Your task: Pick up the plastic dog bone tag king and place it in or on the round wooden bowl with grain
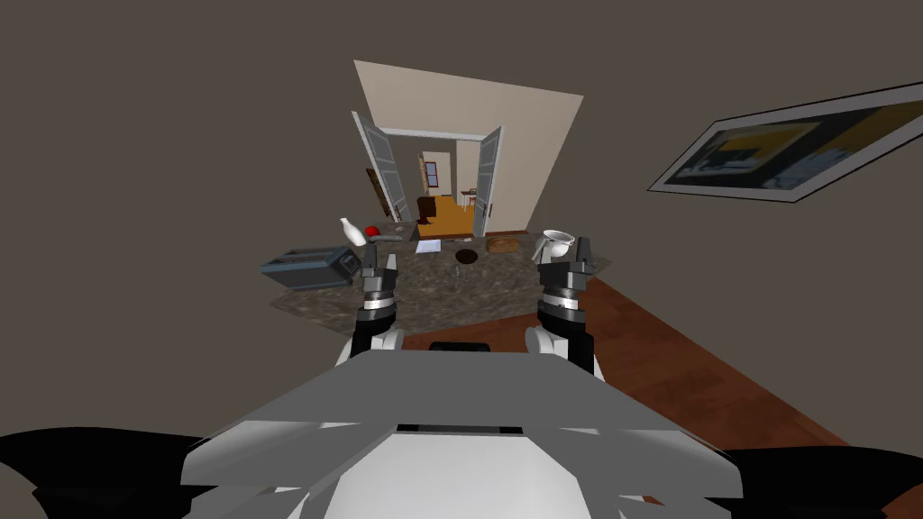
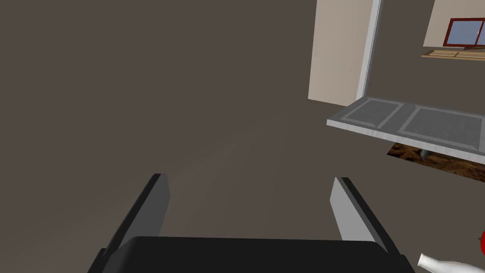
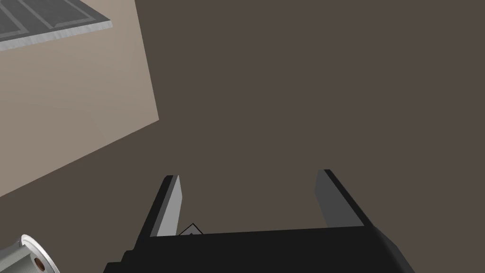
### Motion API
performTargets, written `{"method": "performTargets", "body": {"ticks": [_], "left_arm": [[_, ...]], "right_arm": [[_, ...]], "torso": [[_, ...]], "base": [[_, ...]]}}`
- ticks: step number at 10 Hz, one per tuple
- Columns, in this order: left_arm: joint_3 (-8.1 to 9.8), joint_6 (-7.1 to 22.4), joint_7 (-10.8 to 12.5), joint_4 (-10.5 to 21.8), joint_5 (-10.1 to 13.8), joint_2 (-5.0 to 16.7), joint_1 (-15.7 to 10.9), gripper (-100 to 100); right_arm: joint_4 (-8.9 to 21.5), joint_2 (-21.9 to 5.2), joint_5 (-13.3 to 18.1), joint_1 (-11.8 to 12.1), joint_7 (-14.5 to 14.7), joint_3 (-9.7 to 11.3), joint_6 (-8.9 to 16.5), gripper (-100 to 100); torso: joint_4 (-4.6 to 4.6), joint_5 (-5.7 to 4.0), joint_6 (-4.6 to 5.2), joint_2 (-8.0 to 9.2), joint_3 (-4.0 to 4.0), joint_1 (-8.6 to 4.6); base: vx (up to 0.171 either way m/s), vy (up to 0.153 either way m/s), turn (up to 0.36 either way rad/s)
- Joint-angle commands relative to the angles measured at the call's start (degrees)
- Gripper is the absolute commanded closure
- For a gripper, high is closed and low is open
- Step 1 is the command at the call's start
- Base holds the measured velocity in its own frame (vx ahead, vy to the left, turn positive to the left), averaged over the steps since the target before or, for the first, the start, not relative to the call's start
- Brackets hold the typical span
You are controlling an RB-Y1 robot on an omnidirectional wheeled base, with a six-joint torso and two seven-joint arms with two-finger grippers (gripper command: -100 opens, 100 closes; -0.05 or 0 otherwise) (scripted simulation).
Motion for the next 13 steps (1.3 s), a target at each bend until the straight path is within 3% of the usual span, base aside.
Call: {"method": "performTargets", "body": {"ticks": [1, 6, 13], "left_arm": [[0.06, 0.6, -0.1, 0.3, -0.2, 2.2, 0.1, -100], [0.45, 4.6, -1.2, 2.6, -1.5, 9.9, 0.8, -100], [1.22, 12.5, -3.2, 7.4, -4.0, 18.7, 2.0, -100]], "right_arm": [[0.0, 0.0, 0.0, 0.0, 0.0, 0.0, 0.0, 0], [0.0, 0.0, 0.0, 0.0, 0.0, 0.0, 0.0, 0], [0.0, 0.0, 0.0, 0.0, 0.0, 0.0, 0.0, 0]], "torso": [[0.00, 0.00, 0.00, 0.00, 0.00, 0.00], [-0.04, -0.08, 0.00, -0.19, -0.11, -0.33], [-0.07, -0.11, 0.00, -0.29, -0.17, -0.47]], "base": [[0.009, -0.020, -0.012], [0.043, -0.086, -0.021], [0.066, -0.132, -0.030]]}}
